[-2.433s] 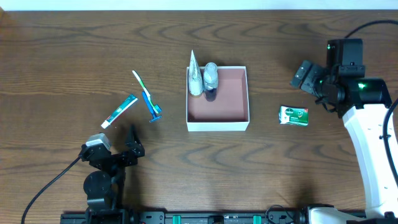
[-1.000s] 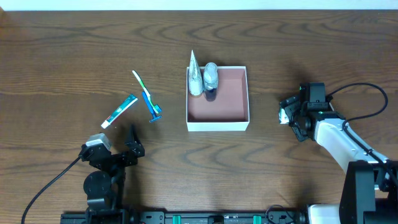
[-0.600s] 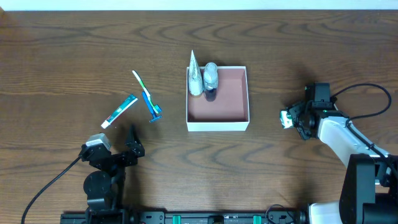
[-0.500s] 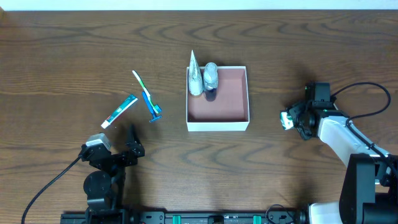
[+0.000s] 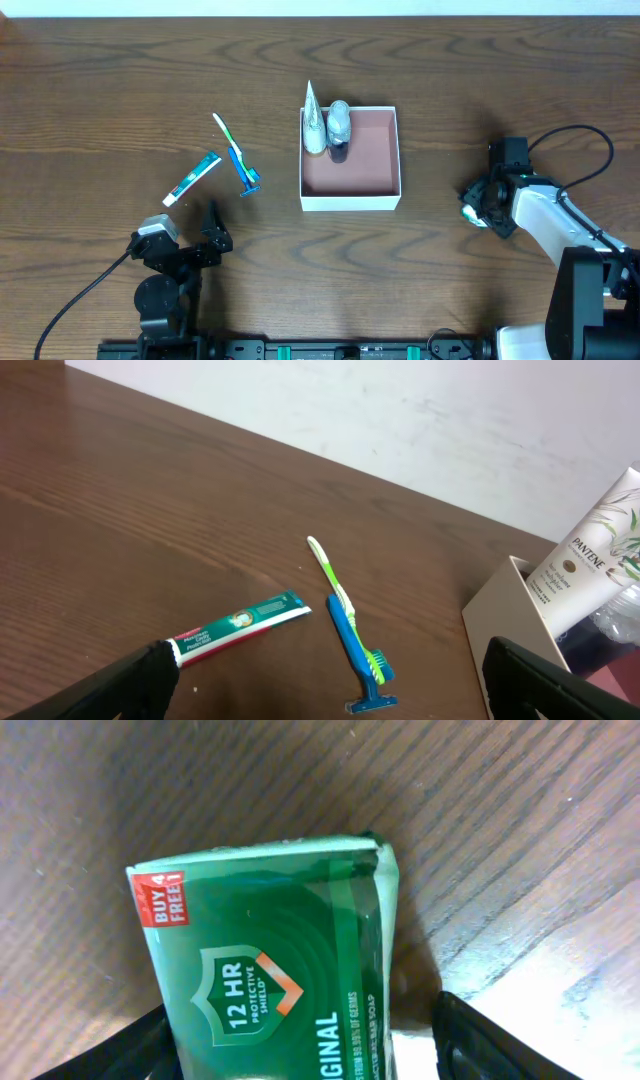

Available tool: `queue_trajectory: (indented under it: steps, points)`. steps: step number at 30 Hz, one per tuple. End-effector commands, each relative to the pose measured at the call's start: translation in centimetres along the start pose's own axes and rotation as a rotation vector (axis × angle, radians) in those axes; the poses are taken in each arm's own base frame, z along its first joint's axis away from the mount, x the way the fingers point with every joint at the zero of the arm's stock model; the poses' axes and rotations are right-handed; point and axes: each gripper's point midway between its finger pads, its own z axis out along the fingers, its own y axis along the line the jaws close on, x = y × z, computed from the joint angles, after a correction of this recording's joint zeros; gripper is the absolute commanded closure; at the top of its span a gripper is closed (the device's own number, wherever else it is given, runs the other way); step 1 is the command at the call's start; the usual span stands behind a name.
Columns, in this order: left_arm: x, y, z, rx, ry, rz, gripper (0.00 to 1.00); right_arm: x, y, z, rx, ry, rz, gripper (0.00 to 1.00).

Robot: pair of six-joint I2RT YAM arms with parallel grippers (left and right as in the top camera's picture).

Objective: Pack container
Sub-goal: 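Lower the right gripper onto the green Dettol soap bar and grasp, then carry the Dettol bar into the box and lower it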

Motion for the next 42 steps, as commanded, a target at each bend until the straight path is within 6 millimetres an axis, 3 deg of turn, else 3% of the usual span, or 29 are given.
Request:
queue_trajectory:
  steps: [1, 10, 16, 20, 24, 31, 36, 42]
  points:
    - [1.4, 0.4, 0.3, -0.004, 0.034, 0.008, 0.02, 1.0, -1.7, 1.2, 0.053, 0.051, -0.070, 0.30]
    - [1.4, 0.4, 0.3, -0.004, 0.034, 0.008, 0.02, 0.1, -0.9, 1.1, 0.023, 0.020, -0.144, 0.46]
    - [1.4, 0.4, 0.3, -0.004, 0.034, 0.008, 0.02, -0.3, -0.5, 1.1, 0.009, 0.003, -0.175, 0.49]
    - [1.4, 0.4, 0.3, -0.004, 0.034, 0.008, 0.02, -1.3, 0.8, 0.3, -0.027, -0.007, -0.189, 0.50]
    - [1.4, 0.4, 0.3, -0.004, 0.034, 0.008, 0.02, -3.0, 3.6, -1.9, -0.107, -0.012, -0.253, 0.51]
    - [1.4, 0.4, 0.3, -0.004, 0.034, 0.008, 0.02, -5.5, 9.3, -7.7, -0.283, -0.031, -0.409, 0.51]
    - [1.4, 0.4, 0.3, -0.004, 0.034, 0.008, 0.02, -5.2, 12.5, -11.3, -0.349, -0.056, -0.543, 0.51]
    - [1.4, 0.4, 0.3, -0.004, 0.034, 0.008, 0.02, -1.8, 16.5, -13.9, -0.456, -0.042, -0.691, 0.52]
